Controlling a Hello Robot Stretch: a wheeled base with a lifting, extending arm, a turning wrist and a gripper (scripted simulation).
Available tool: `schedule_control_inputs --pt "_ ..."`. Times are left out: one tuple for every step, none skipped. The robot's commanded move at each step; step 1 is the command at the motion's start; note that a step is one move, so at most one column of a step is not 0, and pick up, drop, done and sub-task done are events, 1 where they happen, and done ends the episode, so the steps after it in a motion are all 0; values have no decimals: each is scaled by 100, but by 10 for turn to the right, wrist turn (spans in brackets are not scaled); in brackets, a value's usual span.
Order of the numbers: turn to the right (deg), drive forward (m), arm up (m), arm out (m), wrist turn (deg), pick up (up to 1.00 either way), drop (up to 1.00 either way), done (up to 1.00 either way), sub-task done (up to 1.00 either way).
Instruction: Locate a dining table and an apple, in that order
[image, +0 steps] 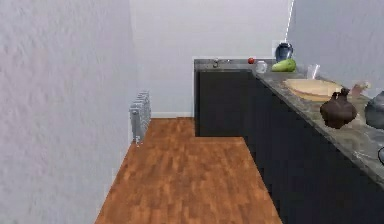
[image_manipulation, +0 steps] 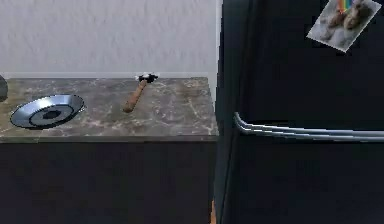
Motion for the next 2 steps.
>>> schedule_control_inputs --pt "0 100 0 0 0 0 0 0 0" --pt "30 0 0 0 0 0 0 0 0"
